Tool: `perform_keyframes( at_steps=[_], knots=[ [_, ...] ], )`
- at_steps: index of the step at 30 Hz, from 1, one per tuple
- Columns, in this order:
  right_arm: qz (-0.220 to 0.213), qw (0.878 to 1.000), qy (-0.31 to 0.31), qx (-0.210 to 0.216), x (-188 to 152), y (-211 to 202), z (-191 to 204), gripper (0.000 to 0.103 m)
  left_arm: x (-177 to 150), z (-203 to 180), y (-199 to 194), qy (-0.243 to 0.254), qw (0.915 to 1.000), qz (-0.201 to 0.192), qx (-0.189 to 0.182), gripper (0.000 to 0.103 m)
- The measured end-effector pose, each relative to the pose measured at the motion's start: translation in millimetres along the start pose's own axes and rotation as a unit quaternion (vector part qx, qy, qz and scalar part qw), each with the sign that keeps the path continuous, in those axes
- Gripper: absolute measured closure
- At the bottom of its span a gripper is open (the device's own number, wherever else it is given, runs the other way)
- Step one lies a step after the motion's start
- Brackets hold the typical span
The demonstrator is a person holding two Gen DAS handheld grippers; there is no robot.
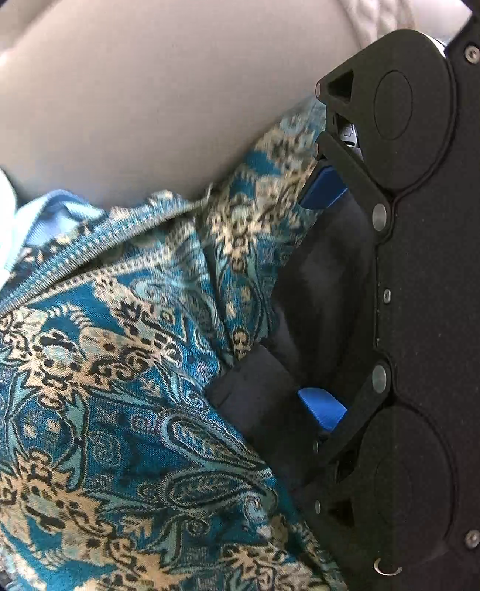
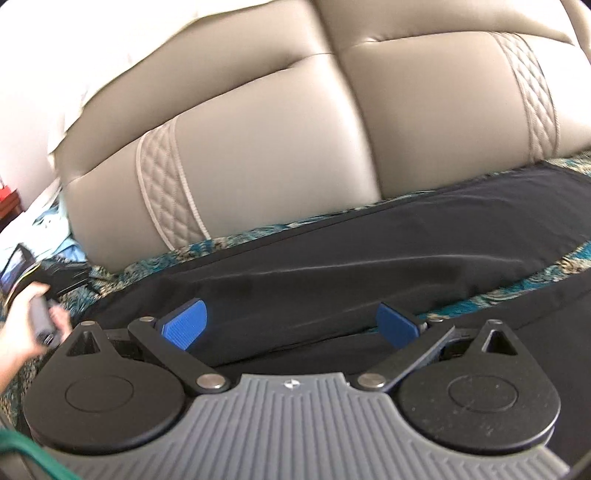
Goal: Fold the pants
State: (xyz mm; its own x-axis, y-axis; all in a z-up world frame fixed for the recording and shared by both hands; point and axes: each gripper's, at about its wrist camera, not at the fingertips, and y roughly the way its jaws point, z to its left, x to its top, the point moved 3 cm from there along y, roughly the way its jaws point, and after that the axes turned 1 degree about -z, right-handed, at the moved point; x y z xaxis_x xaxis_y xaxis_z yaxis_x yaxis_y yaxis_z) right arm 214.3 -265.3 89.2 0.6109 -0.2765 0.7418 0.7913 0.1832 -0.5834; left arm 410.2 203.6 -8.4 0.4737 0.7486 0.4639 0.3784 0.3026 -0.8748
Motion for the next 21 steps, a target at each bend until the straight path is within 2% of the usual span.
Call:
perform_keyframes(
  at_steps=[3, 4, 6, 7, 8, 9, 10, 12, 15, 18, 21],
  knots=[
    [0.009, 1.000, -0.012, 0.007, -6.0, 5.5, 9.2, 0.000, -7.0, -22.7, 10.0, 0.049, 0.9963, 0.010, 0.069, 0.000],
    [0.012, 1.000, -0.016, 0.008, -7.0, 7.6, 11.1, 0.000, -9.3, -26.0, 9.5, 0.052, 0.9956, 0.004, 0.077, 0.001],
    [0.013, 1.000, -0.022, 0.007, -8.5, 8.7, 15.1, 0.000, -14.1, -23.7, 4.6, 0.029, 0.9970, -0.004, 0.071, 0.017],
    [0.013, 1.000, -0.025, 0.006, -8.8, 9.6, 17.1, 0.000, -16.5, -23.4, -1.2, 0.027, 0.9978, -0.011, 0.060, 0.040],
    [0.012, 1.000, -0.028, 0.005, -9.0, 10.3, 18.9, 0.000, -18.4, -23.1, -7.0, 0.031, 0.9981, -0.017, 0.051, 0.071],
    [0.012, 0.999, -0.030, 0.004, -9.2, 10.6, 19.3, 0.000, -20.4, -21.8, -13.6, 0.038, 0.9980, -0.018, 0.048, 0.083],
    [0.011, 0.999, -0.030, 0.005, -9.2, 10.4, 20.1, 0.000, -23.2, -18.8, -20.6, 0.044, 0.9978, -0.017, 0.046, 0.091],
    [0.010, 0.999, -0.029, 0.010, -10.1, 9.3, 20.6, 0.000, -28.4, -10.8, -33.0, 0.052, 0.9981, -0.020, 0.025, 0.096],
    [0.009, 1.000, -0.025, 0.017, -11.3, 6.6, 20.7, 0.000, -36.3, 4.2, -56.5, 0.066, 0.9968, -0.042, -0.019, 0.097],
    [0.004, 0.999, -0.034, 0.011, -15.5, 4.5, 23.3, 0.000, -46.9, 24.7, -82.2, 0.079, 0.9926, -0.067, -0.064, 0.097],
    [0.013, 0.999, -0.028, 0.025, -21.3, 5.4, 24.5, 0.000, -58.7, 51.5, -114.8, 0.097, 0.9861, -0.093, -0.099, 0.098]
  ],
)
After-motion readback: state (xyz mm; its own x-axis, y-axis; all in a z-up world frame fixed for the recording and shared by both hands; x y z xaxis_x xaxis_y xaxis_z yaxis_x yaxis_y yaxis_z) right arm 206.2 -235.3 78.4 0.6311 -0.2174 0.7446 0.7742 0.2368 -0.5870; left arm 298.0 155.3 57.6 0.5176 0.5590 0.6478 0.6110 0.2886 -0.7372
